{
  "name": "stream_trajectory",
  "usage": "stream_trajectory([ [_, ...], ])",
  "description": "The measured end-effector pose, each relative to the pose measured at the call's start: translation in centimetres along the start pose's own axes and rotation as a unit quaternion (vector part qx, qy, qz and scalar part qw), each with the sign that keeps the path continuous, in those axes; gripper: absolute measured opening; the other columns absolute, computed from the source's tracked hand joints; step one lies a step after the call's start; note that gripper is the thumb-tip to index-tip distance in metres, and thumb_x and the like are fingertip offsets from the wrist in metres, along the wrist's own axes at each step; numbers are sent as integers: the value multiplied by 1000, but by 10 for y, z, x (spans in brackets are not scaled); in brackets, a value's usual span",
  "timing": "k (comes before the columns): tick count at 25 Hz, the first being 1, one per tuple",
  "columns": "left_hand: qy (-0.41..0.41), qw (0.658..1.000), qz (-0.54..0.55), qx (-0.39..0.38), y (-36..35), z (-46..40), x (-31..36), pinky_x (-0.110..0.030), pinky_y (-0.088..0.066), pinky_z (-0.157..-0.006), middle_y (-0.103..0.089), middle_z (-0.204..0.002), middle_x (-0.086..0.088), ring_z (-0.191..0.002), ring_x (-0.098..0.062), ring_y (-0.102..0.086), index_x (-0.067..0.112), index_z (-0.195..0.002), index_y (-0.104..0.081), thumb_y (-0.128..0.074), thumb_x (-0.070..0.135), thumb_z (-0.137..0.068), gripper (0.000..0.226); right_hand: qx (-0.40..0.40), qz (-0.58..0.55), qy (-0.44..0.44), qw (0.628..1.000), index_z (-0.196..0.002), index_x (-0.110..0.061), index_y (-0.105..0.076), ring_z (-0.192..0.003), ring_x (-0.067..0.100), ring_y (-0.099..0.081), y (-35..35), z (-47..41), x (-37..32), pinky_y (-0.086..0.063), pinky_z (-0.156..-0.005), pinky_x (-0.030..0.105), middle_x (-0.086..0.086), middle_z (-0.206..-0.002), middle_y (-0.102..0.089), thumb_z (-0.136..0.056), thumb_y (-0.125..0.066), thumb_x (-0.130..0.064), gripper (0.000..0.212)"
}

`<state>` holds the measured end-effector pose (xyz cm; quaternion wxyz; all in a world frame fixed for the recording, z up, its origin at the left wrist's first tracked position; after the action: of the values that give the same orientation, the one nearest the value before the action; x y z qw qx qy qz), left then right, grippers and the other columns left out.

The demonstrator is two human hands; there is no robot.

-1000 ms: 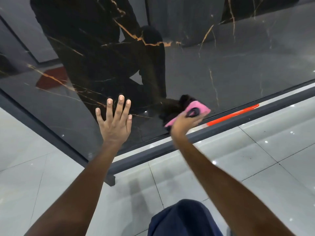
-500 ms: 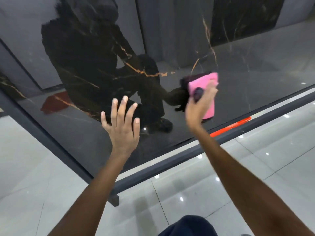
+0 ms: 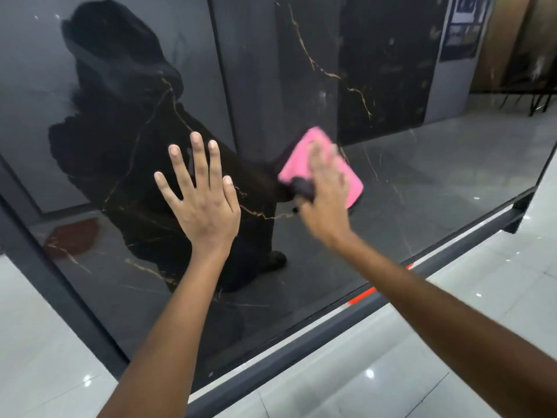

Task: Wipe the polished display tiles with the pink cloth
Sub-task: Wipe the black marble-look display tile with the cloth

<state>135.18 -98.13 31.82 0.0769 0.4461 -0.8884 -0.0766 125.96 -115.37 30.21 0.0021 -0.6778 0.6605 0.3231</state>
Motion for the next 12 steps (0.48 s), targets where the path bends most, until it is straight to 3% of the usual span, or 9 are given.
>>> stream_trajectory([
  [2,-7,1000,-7,-2,-2,1,1,-58,-10,-115,-21,-161,-5,-146,-34,-19,18,-156,-13,-31,30,-106,55,-79,108,277,951,-151,-22,-25,-147,19,-13,-10,31,-28,-19,-111,47,-2,-157,-25,-79,-47,-27,76],
  [3,-15,1000,-9,-7,-2,2,0,-58,-10,-115,-18,-161,-4,-146,-33,-16,19,-156,-10,-31,30,-106,56,-79,150,352,920,-150,-22,-26,-146,19,-17,-2,21,-22,-20,-111,44,-3,-156,-28,-79,-46,-28,74],
  [4,-17,1000,-8,-15,-1,2,-1,-59,-10,-115,-14,-161,-3,-146,-33,-13,20,-156,-7,-31,30,-106,57,-56,171,357,917,-150,-22,-27,-145,21,-21,11,-1,-7,-23,-111,44,-2,-156,-30,-78,-48,-27,75],
  [5,-8,1000,3,-24,1,0,-1,-59,-10,-115,-12,-161,-3,-147,-32,-10,21,-156,-6,-33,29,-105,58,-37,147,283,947,-151,-21,-27,-142,24,-28,26,-29,11,-28,-110,45,2,-154,-33,-77,-49,-25,77],
  [7,21,998,52,-35,14,-7,6,-60,-5,-116,-12,-162,-4,-148,-32,-7,23,-156,-12,-40,28,-102,61,24,14,3,1000,-152,-22,-20,-132,32,-41,68,-85,49,-39,-101,46,7,-151,-33,-79,-50,-18,80],
  [8,31,996,76,-26,23,-16,15,-59,0,-115,-11,-162,-5,-148,-33,-6,23,-155,-17,-42,27,-100,60,46,-71,-137,987,-154,-23,-14,-136,33,-36,83,-102,62,-37,-103,46,6,-154,-26,-81,-50,-15,81],
  [9,36,995,93,-14,29,-31,23,-58,5,-115,-11,-162,-6,-148,-34,-5,24,-154,-19,-42,27,-99,60,48,-120,-207,970,-154,-21,-9,-144,31,-22,87,-109,59,-31,-109,47,3,-159,-17,-84,-50,-10,82],
  [10,33,994,102,-4,34,-49,30,-56,8,-115,-11,-162,-6,-148,-35,-5,23,-154,-20,-42,28,-99,60,42,-115,-204,971,-154,-18,-8,-148,28,-8,80,-106,48,-23,-114,47,2,-161,-10,-85,-51,-7,83],
  [12,16,996,90,6,35,-89,38,-58,6,-115,-12,-163,-6,-149,-35,-6,22,-155,-20,-38,29,-100,58,-18,-67,-32,997,-154,-14,-12,-147,18,4,52,-78,9,-10,-119,45,0,-161,-4,-85,-57,-7,82],
])
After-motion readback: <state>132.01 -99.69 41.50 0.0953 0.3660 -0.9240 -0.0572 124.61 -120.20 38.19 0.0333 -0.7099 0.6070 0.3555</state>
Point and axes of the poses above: each hand's wrist, its own z-axis away from the middle knuckle, its own y-axis out of the back of the hand, x = y × z, the point moved 2 cm from there along -z, towards the middle knuckle
